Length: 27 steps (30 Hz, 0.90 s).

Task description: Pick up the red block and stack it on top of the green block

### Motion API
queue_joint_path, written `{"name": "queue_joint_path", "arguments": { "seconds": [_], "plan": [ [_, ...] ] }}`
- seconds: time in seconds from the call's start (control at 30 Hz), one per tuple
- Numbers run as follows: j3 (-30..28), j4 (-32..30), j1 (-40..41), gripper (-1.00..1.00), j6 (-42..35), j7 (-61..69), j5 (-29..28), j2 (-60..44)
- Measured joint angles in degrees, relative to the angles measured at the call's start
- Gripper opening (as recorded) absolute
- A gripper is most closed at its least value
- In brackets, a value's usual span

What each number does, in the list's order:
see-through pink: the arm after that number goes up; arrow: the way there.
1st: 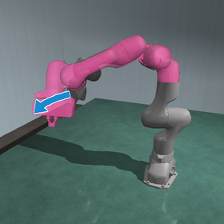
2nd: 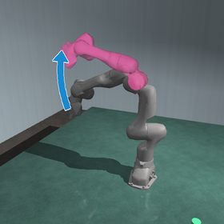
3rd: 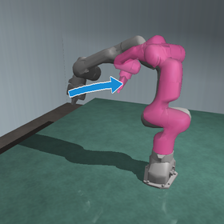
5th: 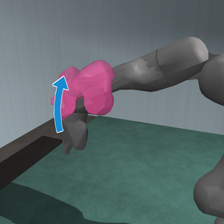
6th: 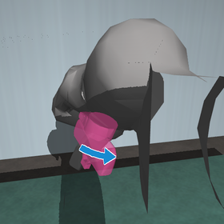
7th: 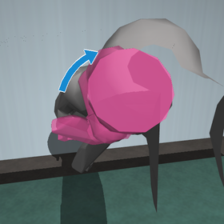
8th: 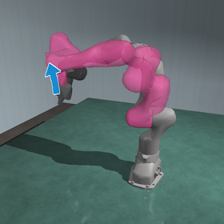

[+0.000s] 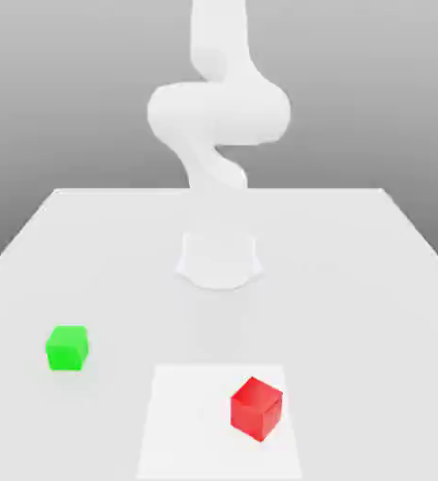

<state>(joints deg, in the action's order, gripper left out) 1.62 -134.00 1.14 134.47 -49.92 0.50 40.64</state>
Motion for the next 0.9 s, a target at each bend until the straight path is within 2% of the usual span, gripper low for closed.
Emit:
{"name": "queue_joint_path", "arguments": {
  "seconds": [0.57,0.7,0.9],
  "plan": [
    [9.3,-15.2,4.5,0.0,18.4,-31.5,-1.6,-35.7],
    [9.4,-18.5,3.6,0.0,22.8,-39.2,-2.9,-44.0],
    [4.8,-17.5,0.1,0.0,32.7,-44.6,-8.3,-56.5]
  ]
}}
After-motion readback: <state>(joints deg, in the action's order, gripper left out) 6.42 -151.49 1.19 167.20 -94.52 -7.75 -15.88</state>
